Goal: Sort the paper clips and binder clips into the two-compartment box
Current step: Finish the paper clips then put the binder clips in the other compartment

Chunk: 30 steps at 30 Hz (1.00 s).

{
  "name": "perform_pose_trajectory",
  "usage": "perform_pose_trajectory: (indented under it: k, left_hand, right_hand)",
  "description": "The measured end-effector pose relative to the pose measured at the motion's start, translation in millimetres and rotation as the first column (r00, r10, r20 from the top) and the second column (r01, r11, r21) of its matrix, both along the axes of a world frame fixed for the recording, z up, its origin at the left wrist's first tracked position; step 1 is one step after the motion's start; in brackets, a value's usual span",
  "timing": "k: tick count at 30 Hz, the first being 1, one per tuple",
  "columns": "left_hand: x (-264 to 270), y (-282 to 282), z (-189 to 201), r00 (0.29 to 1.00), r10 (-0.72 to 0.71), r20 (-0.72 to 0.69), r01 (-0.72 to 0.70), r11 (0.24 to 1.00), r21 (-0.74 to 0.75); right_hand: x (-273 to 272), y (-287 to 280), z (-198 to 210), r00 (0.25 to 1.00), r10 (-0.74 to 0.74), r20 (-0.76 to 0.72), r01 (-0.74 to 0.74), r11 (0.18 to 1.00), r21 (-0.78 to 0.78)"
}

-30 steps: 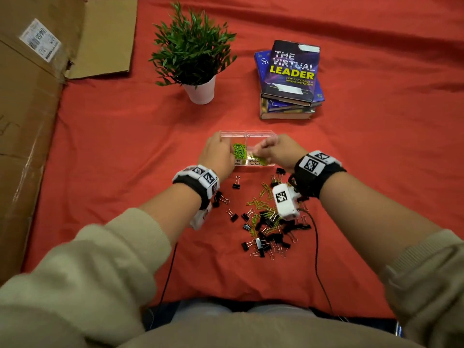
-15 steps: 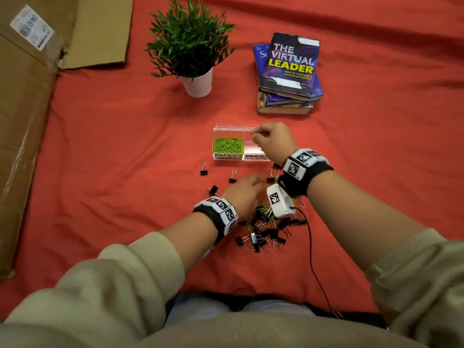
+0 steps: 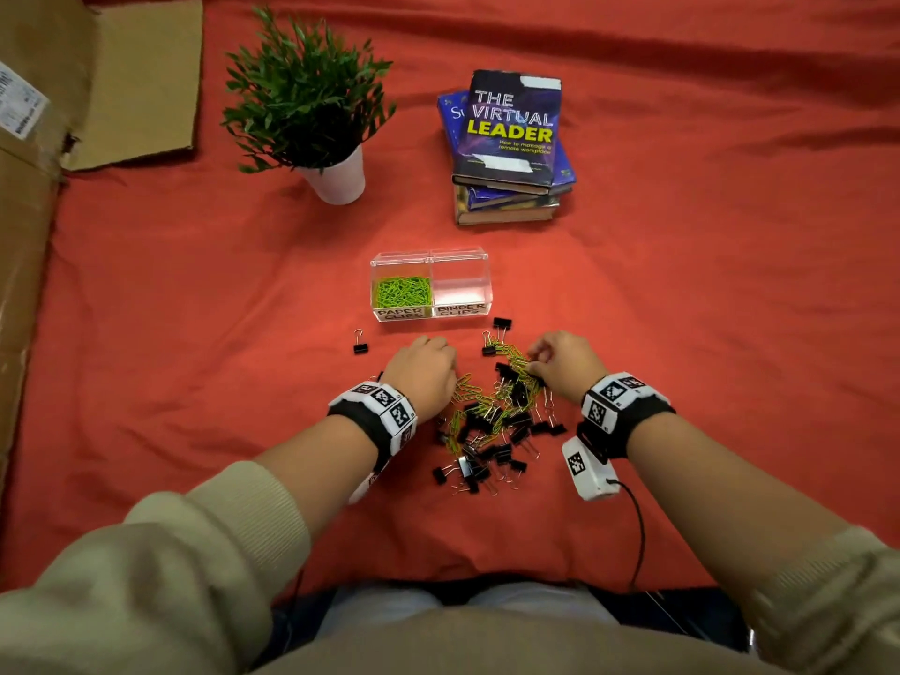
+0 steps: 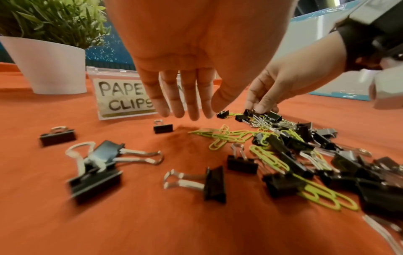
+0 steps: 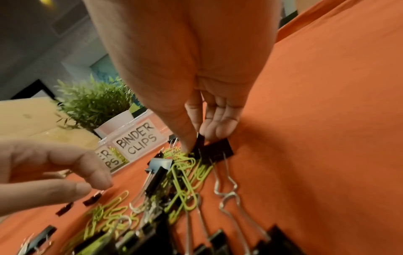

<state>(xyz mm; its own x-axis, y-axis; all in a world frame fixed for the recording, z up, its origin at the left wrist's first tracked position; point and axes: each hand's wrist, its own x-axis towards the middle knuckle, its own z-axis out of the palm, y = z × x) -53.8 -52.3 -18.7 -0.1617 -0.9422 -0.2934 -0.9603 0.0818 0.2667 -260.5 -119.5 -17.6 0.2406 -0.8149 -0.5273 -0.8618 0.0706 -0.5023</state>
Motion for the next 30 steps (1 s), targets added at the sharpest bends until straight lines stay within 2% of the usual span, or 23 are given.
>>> perform_pose_trajectory:
  k: [4, 6, 9, 12, 15, 17, 19, 22, 24, 27, 30]
  left_hand:
    - [-23.7, -16.1, 1.2, 0.995, -0.005, -0.097, 0.0, 0.999, -0.05]
    - [-36.1, -25.0, -0.6, 0.993, -0.006, -0.121, 0.006, 1.0, -0.005]
    - [-44.0, -33.5, -6.5, 0.996, 0.007, -0.089, -0.002, 0.998, 0.06]
    - [-42.8, -34.7, -9.7, 0.997, 0.03, -0.076, -0.026, 0.998, 0.06]
    - [-36.8, -31.3, -7.3, 0.992, 0.086, -0.096, -0.081, 0.995, 0.053]
    - [-27.8, -26.3, -4.0, 0.979, 0.149, -0.138, -0.146, 0.989, 0.032]
    - [-15.0, -19.4, -1.2, 0.962, 0.211, -0.172, -0.214, 0.977, 0.004]
    - [6.1, -7.3, 0.8, 0.945, 0.287, -0.154, -0.292, 0.957, -0.006]
    - [17.9, -0.4, -0.1, 0.936, 0.324, -0.136, -0.326, 0.945, 0.009]
    - [24.2, 6.7, -0.4, 0.945, 0.317, -0.079, -0.319, 0.948, -0.017]
    - [13.9, 10.1, 2.6, 0.975, 0.211, -0.063, -0.214, 0.976, -0.043]
  right_hand:
    - [-4.8, -4.1, 2.7, 0.995, -0.064, 0.075, 0.057, 0.994, 0.099]
    - [-7.5, -6.8, 5.8, 0.994, -0.06, 0.097, 0.049, 0.993, 0.107]
    - [-14.0, -14.4, 9.7, 0.978, -0.117, 0.173, 0.099, 0.989, 0.106]
    - [-17.4, -24.8, 9.2, 0.985, -0.092, 0.147, 0.083, 0.994, 0.069]
    - [-15.3, -33.5, 7.1, 0.999, -0.015, 0.036, 0.016, 1.0, -0.012]
    - [-9.9, -35.8, 6.0, 0.998, 0.041, -0.052, -0.049, 0.986, -0.162]
    - [2.0, -33.7, 7.1, 0.992, 0.125, -0.022, -0.127, 0.96, -0.249]
    - [22.9, -31.2, 5.3, 0.931, 0.359, -0.064, -0.365, 0.91, -0.199]
    - [29.1, -32.4, 1.9, 0.887, 0.447, -0.116, -0.46, 0.876, -0.143]
    - [23.5, -38.4, -2.1, 0.923, 0.35, -0.157, -0.371, 0.919, -0.134]
    - [13.2, -38.9, -5.1, 0.957, 0.257, -0.136, -0.28, 0.94, -0.197]
